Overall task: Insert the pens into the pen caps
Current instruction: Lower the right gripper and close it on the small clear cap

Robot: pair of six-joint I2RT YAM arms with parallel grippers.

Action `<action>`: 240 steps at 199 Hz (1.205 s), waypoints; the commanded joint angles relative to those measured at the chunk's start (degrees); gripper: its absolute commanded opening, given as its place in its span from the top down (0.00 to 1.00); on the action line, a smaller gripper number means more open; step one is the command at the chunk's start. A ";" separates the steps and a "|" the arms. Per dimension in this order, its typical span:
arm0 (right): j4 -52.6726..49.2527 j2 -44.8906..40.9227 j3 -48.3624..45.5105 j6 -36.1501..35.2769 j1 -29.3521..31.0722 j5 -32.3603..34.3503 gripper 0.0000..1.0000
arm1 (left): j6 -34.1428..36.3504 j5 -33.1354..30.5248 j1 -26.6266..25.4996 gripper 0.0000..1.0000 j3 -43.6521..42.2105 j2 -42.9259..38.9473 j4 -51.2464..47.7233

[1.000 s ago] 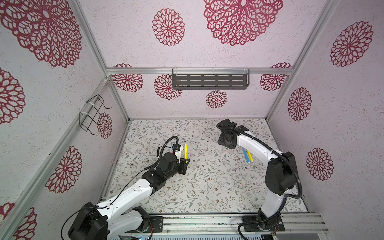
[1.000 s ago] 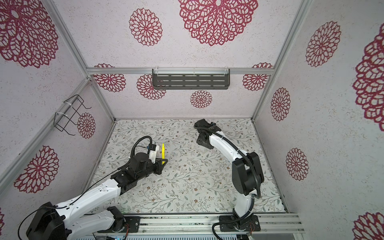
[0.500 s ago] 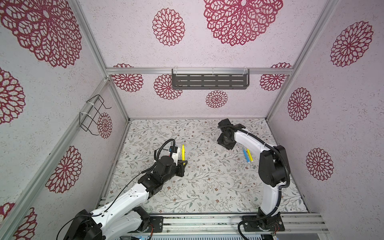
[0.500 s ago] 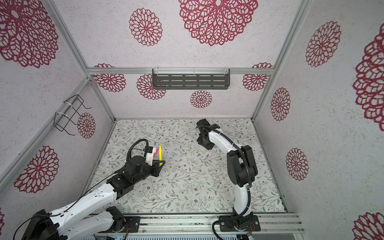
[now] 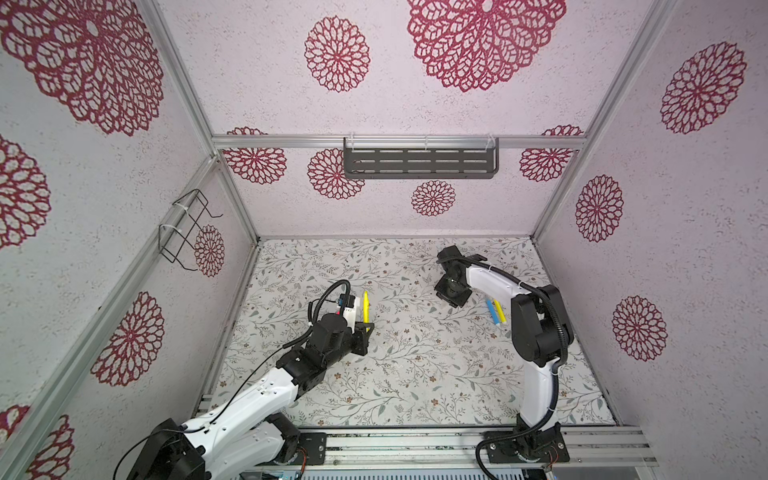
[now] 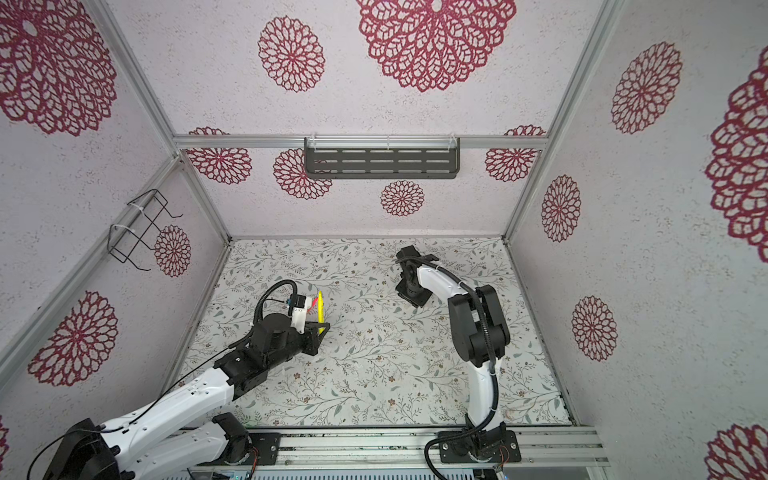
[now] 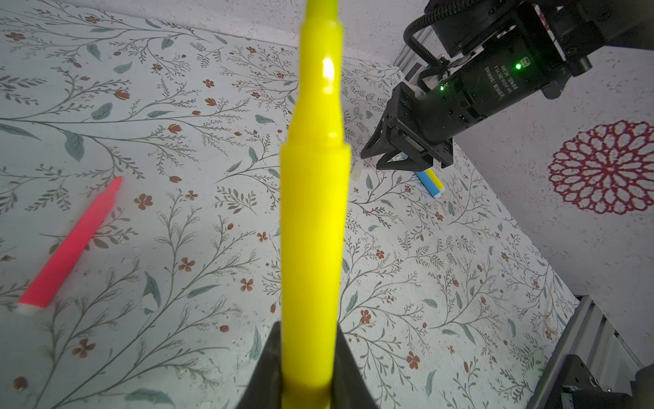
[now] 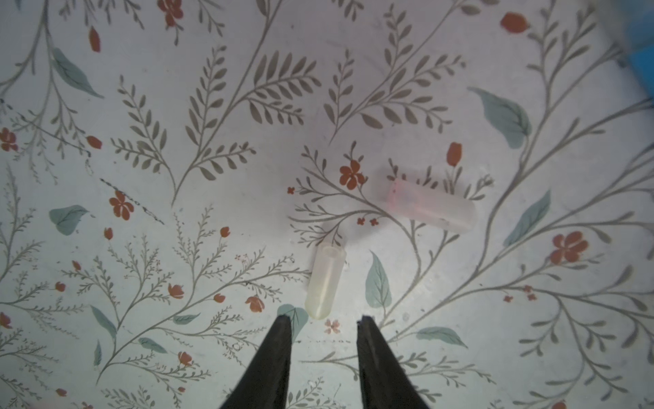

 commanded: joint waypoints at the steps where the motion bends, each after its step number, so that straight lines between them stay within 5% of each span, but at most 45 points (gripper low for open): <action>1: -0.20 0.00 -0.26 1.55 -0.63 -0.46 0.65 | -0.85 -0.55 0.54 1.00 -0.64 -1.02 1.37; 165: -0.58 4.78 1.80 0.48 -2.42 -1.11 0.69 | -0.46 -1.09 0.54 1.00 -1.16 -2.46 0.84; 240: -0.48 5.23 0.56 -1.72 -2.46 -0.57 0.79 | -0.23 -1.52 0.54 1.00 -1.25 -3.33 0.31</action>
